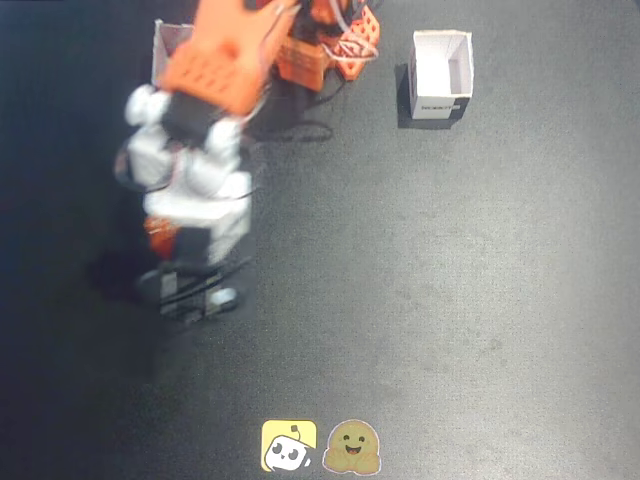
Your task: Put the red cube in the right box and the blue cube in the left box.
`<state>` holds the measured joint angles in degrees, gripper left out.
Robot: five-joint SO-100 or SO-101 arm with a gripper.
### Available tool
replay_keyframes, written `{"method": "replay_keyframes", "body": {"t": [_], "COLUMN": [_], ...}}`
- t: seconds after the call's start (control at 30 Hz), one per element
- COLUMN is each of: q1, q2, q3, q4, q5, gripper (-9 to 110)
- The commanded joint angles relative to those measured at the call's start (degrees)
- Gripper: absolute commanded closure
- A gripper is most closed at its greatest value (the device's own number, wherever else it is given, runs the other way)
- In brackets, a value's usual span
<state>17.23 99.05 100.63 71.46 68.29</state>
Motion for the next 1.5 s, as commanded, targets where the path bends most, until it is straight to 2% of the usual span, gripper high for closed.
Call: {"method": "replay_keyframes", "body": {"t": [0.0, 0.27, 0.67, 1.47], "q1": [-3.7, -12.6, -24.1, -61.8], "q2": [8.0, 18.7, 26.3, 43.0], "q3": [2.2, 9.5, 13.8, 25.8], "q4": [1.8, 5.2, 11.1, 17.8], "q5": [3.0, 9.3, 13.4, 32.0], "gripper": [91, 91, 91, 91]}}
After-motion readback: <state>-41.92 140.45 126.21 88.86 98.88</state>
